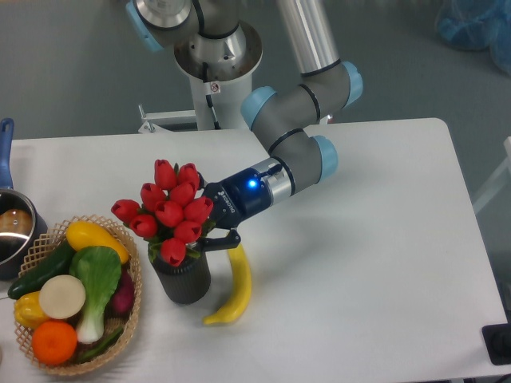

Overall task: Insert the flowers into the vase
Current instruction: 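Push the tulip stems deeper into the vase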

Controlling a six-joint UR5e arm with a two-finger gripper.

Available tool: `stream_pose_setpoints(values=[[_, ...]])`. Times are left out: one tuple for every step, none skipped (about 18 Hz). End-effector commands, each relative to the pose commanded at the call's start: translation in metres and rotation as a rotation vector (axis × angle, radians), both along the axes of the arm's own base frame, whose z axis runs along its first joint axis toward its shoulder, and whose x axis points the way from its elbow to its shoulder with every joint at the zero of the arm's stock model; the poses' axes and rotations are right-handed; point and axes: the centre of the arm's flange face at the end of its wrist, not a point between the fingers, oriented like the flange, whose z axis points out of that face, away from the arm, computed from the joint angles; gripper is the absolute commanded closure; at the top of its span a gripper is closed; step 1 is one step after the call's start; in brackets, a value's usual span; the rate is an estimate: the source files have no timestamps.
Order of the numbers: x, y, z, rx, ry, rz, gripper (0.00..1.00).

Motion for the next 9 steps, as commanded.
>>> stream_pose_setpoints(values=[[0.0007, -0.0004, -0.0021, -0.003, -0.002, 0.000, 0.54], [0.0010, -0.0007, -0.0026, -0.004, -0.003, 0.000, 0.53], [0.0009, -0.0006, -0.0035, -0.003, -0.002, 0.000, 0.53], [0.0008, -0.0005, -0.0043, -0.001, 0.002, 0.001, 0.52], [0.0007, -0.0004, -0.0051, 0.002, 0.007, 0.003, 0.52], [0.0005, -0.0003, -0.0069, 0.004, 0.013, 0.004, 0.52], [0.0007, -0.0004, -0.0091, 0.005, 0.015, 0.005, 0.52], [0.0004, -0.0002, -0.0107, 0.005, 0.015, 0.005, 0.52], [0.0003, -0.0002, -0.0116, 0.004, 0.013, 0.005, 0.51]])
